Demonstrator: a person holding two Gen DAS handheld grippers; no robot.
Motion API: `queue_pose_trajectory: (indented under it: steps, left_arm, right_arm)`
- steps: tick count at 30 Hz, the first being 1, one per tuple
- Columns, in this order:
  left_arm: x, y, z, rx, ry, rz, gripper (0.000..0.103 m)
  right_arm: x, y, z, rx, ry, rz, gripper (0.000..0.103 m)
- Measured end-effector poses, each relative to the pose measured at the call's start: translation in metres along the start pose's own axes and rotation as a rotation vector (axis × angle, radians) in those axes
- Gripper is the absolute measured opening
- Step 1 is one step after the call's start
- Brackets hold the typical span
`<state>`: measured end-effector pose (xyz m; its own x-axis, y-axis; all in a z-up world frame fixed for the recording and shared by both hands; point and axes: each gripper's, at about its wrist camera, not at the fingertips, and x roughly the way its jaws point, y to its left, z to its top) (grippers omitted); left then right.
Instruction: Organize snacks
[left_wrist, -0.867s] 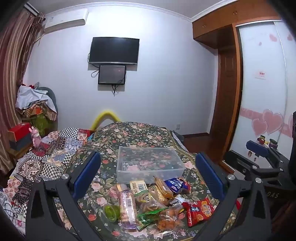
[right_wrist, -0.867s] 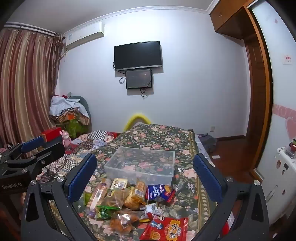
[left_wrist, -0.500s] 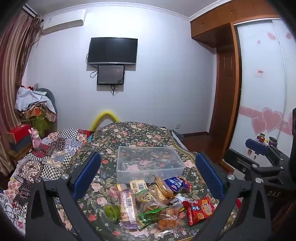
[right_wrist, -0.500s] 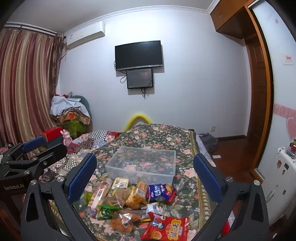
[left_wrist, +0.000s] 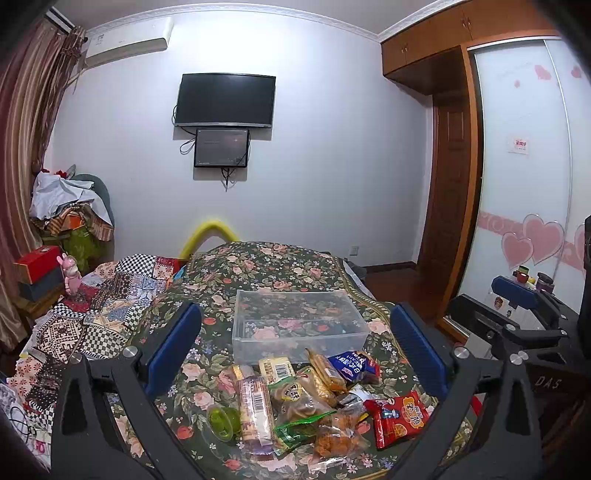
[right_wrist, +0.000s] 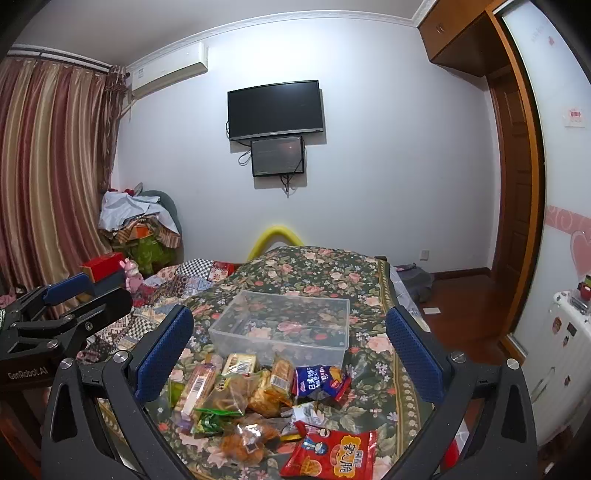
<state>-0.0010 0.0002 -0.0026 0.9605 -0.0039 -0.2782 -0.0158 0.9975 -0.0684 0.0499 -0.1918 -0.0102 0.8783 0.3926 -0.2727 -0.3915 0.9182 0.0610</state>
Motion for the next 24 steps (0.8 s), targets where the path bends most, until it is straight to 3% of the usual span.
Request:
queue_pose_trajectory:
  steps: [24]
  left_arm:
    - [0.0006,0.0028,-0.0012,0.004,0.000,0.005,0.103]
  right_arm:
    - [0.0001,-0.0015,0.0015,0.002,-0.003,-0.003,0.103]
